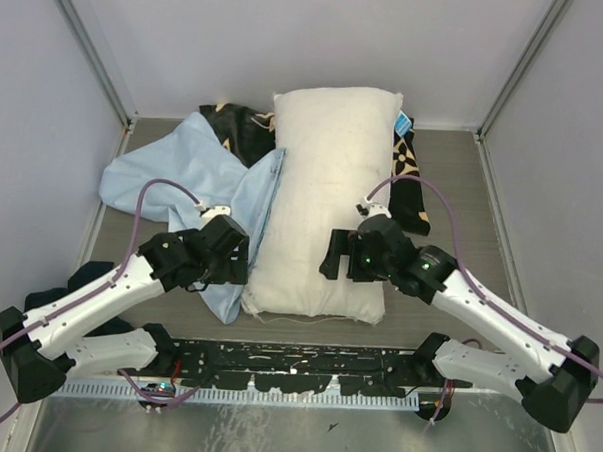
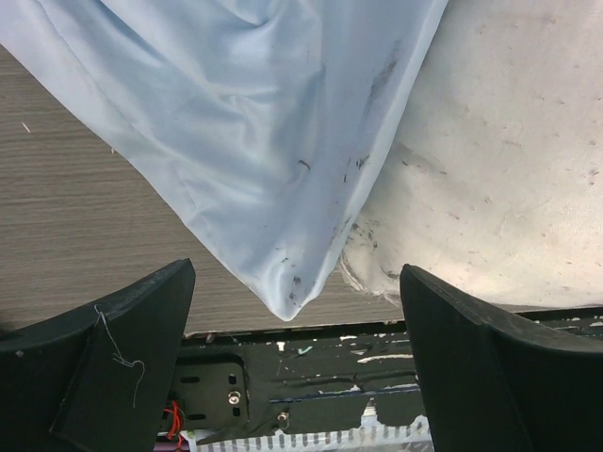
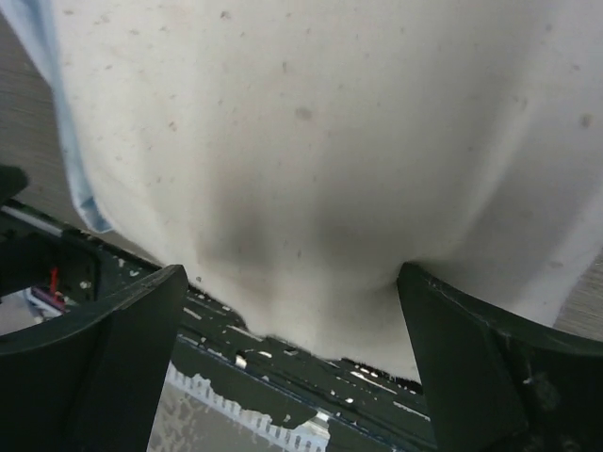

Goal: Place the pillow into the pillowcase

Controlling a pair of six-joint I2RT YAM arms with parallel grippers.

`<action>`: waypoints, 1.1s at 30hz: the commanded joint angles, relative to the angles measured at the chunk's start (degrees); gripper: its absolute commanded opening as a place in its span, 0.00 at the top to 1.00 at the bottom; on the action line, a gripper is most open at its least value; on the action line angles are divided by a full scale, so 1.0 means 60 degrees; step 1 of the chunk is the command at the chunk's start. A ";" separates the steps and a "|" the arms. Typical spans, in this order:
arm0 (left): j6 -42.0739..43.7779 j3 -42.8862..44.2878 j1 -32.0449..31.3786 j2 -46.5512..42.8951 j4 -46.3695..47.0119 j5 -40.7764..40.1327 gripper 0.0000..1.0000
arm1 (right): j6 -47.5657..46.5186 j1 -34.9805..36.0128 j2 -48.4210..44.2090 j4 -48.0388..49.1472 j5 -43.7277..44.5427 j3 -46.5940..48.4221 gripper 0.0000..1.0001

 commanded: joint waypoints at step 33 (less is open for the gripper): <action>0.0275 0.0143 0.0123 -0.1330 0.0074 0.0292 0.02 | -0.0453 -0.4564 0.2065 -0.3065 0.7057 0.4485 1.00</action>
